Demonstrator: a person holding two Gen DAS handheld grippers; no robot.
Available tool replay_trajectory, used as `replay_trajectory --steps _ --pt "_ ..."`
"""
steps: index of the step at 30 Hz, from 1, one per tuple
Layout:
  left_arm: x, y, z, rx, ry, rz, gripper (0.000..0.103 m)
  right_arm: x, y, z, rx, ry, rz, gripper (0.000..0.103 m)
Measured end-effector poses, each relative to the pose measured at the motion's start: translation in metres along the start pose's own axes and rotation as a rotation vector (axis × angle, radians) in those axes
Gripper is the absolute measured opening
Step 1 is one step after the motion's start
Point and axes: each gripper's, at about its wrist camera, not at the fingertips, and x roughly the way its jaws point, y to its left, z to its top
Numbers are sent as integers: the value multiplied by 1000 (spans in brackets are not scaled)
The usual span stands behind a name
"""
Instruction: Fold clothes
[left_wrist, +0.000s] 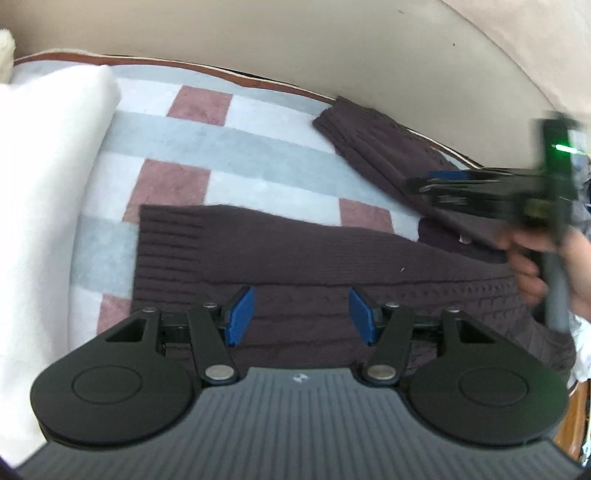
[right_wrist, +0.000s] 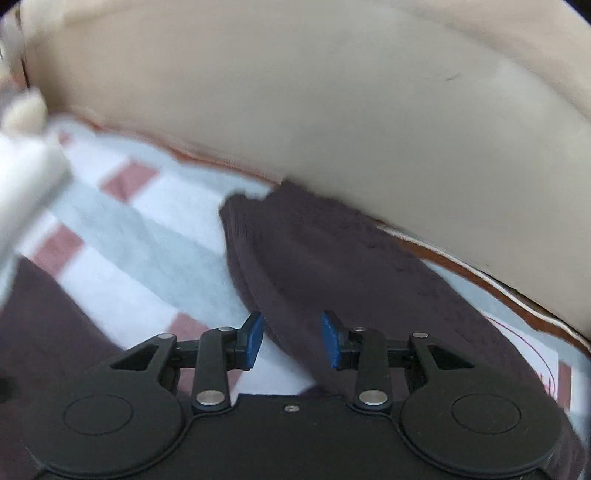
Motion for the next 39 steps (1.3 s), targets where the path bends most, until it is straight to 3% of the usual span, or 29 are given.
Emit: replay_trajectory --steps 3,6,8,10,14,17,20,23,26,31,37,39 --pt "-3 16 -7 -13 18 -2 57 26 12 4 -41 34 -84 42" --pt "-2 30 -17 -12 55 21 57 28 6 -2 12 -30 -75 40" --pt "-1 33 -21 -16 62 18 57 28 -6 -3 89 -51 -19 6" --pt "0 34 -24 -25 55 0 57 22 -16 -5 156 -86 20 6" --pt "-3 25 -21 -91 7 -125 57 -17 -42 -23 334 -190 137 6" --pt "-5 10 -15 -103 -27 -199 57 -69 -62 -53 476 -299 257 7" --pt "-9 -12 -12 -88 -65 -287 57 -130 -70 -95 512 -409 351 7" --pt "-9 -33 -19 -80 -59 -402 68 -175 -67 -143 515 -476 426 7" --pt "0 -49 -32 -92 -19 -489 70 -193 -60 -195 515 -420 445 7" --pt "37 -56 -67 -136 116 -444 70 -176 -37 -257 402 -197 306 7" --pt "55 -31 -90 -279 167 -460 71 -155 -17 -264 280 -99 243 7" --pt "56 -30 -91 -270 176 -451 71 -151 -15 -262 268 -92 230 8"
